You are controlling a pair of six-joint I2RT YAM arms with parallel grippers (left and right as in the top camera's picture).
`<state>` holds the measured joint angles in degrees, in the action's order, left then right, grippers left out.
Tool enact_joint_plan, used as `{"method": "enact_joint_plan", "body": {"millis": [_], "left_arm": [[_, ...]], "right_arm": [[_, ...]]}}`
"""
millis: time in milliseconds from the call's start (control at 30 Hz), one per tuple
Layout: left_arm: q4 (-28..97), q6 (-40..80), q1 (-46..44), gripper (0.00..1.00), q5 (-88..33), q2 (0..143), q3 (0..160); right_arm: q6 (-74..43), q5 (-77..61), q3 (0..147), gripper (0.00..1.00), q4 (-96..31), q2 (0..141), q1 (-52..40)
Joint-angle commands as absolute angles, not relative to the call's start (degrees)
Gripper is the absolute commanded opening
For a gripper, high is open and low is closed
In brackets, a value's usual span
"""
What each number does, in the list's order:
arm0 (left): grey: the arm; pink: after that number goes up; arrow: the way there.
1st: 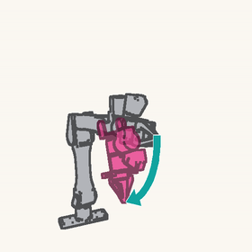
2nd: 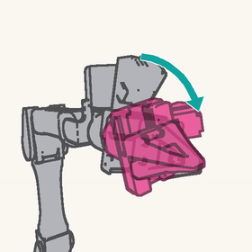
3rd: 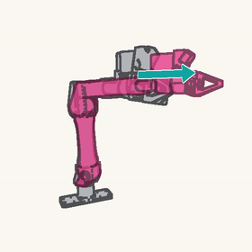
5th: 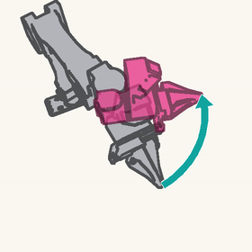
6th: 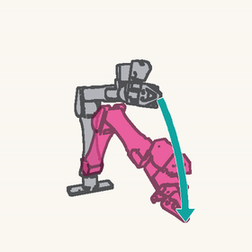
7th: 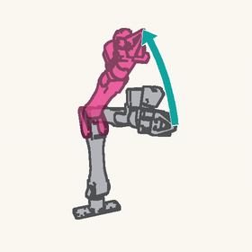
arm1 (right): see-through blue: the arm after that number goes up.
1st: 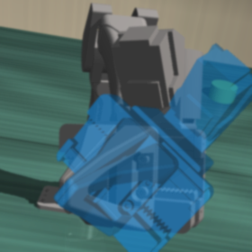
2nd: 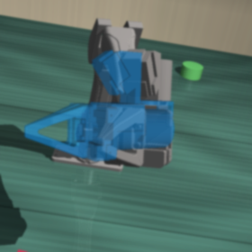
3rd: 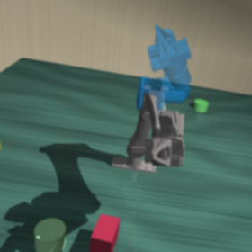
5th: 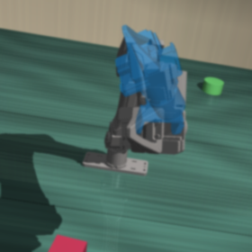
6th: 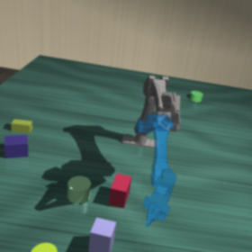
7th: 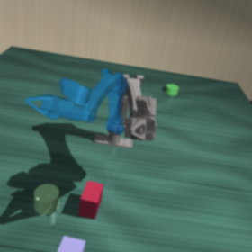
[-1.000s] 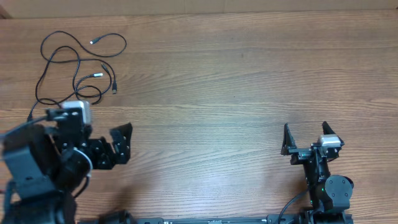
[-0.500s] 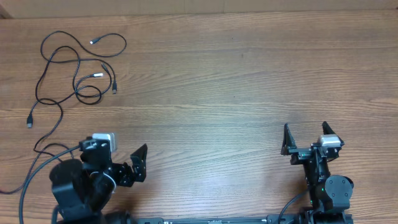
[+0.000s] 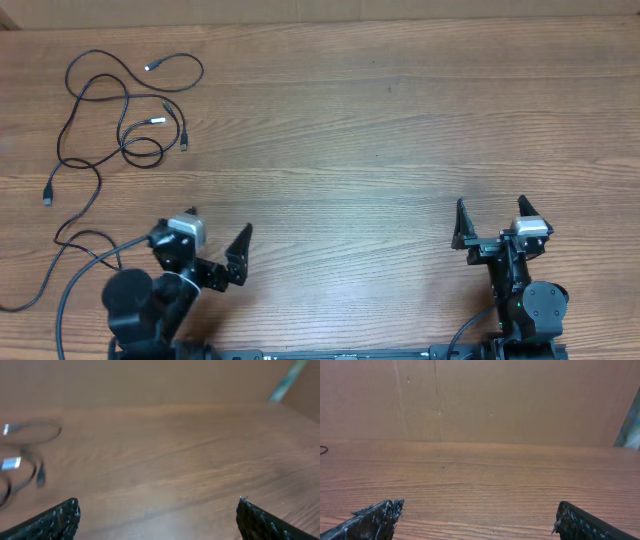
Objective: Untangle cables
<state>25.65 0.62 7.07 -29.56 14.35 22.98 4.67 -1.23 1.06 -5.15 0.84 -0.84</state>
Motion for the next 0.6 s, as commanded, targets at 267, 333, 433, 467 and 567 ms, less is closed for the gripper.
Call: {"method": "enact_joint_plan", "body": {"millis": [267, 333, 433, 467, 567], "left_arm": [[17.47, -1.74, 2.55, 1.0, -27.44, 4.23, 14.39], [17.32, -1.72, 2.57, 1.0, -26.26, 3.62, 14.06], [17.3, 0.19, 2.55, 1.0, -23.18, 2.83, 13.93], [17.28, 1.28, 2.55, 1.0, -21.89, 2.59, 13.93], [17.28, 5.19, 2.55, 0.99, -17.39, 1.74, 13.91]], "right_arm": [[4.34, -1.13, 0.49, 1.0, -4.84, 0.16, -1.1], [4.34, -1.13, 0.49, 1.0, -4.84, 0.16, -1.1], [4.34, -1.13, 0.49, 1.0, -4.84, 0.16, -1.1], [4.34, -1.13, 0.49, 1.0, -4.84, 0.16, -1.1], [4.34, -1.13, 0.49, 1.0, -4.84, 0.16, -1.1]]}}
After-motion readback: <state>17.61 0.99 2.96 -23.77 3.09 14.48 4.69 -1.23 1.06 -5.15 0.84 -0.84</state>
